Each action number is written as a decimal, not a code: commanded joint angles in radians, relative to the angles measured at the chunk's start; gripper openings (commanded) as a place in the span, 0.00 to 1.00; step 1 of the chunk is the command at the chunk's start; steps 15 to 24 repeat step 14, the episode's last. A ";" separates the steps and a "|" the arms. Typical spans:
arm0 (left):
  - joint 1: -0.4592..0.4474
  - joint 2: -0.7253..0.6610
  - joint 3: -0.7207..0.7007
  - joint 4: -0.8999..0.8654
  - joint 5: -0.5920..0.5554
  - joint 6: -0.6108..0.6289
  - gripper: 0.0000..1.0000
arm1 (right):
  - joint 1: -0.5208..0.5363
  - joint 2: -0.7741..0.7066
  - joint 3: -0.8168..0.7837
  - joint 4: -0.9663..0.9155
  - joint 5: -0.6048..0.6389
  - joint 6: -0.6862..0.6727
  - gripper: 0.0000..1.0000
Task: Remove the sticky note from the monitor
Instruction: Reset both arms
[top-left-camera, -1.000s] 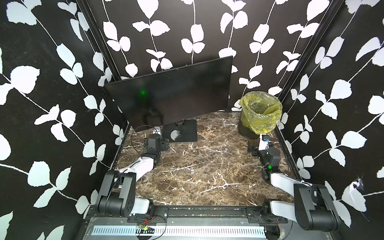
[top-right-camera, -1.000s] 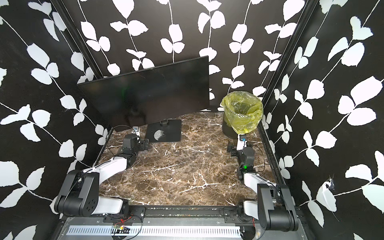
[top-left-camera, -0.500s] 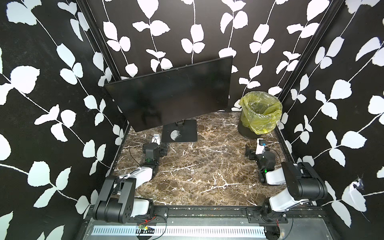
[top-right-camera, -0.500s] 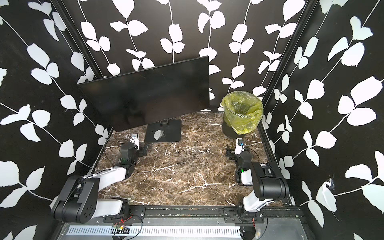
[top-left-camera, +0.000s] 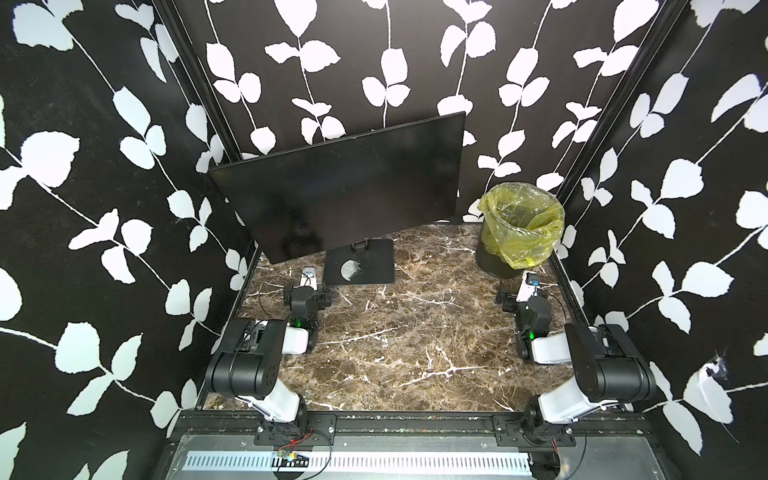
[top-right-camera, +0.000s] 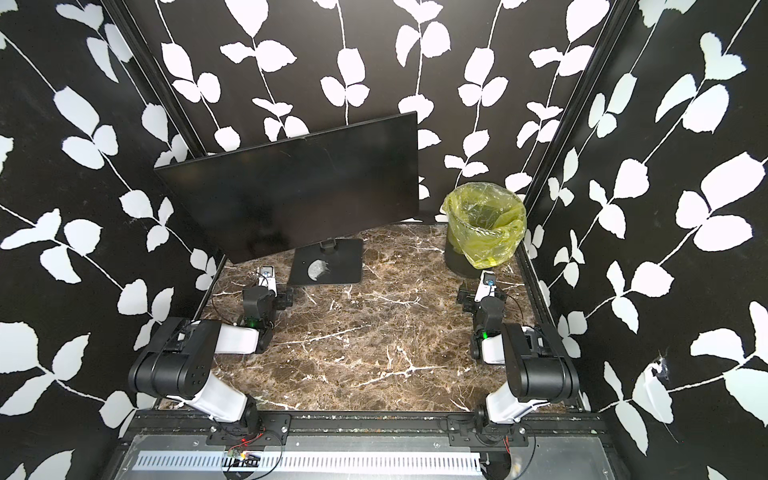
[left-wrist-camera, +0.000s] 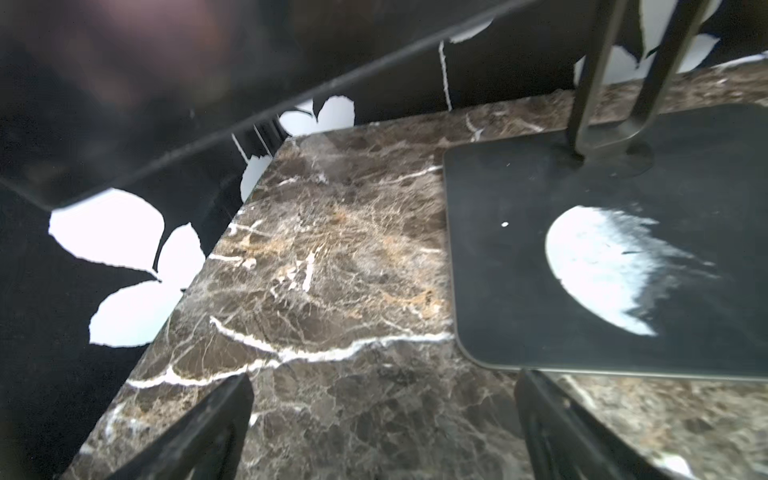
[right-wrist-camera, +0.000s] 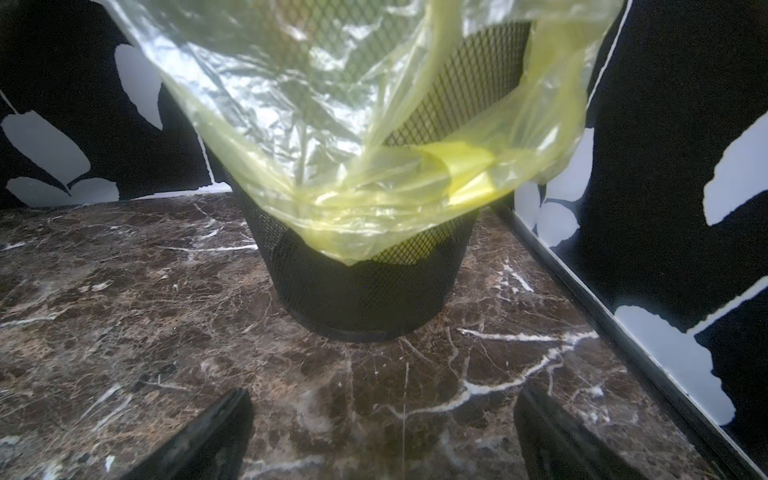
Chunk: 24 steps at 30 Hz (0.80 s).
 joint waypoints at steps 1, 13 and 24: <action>0.010 0.006 -0.012 0.066 0.008 -0.006 0.99 | -0.003 -0.017 0.027 -0.030 0.017 0.010 1.00; 0.010 0.003 -0.010 0.056 0.009 -0.010 0.99 | 0.004 -0.011 0.100 -0.163 -0.148 -0.061 0.99; 0.010 0.003 -0.010 0.059 0.009 -0.009 0.99 | 0.005 -0.012 0.099 -0.160 -0.148 -0.061 1.00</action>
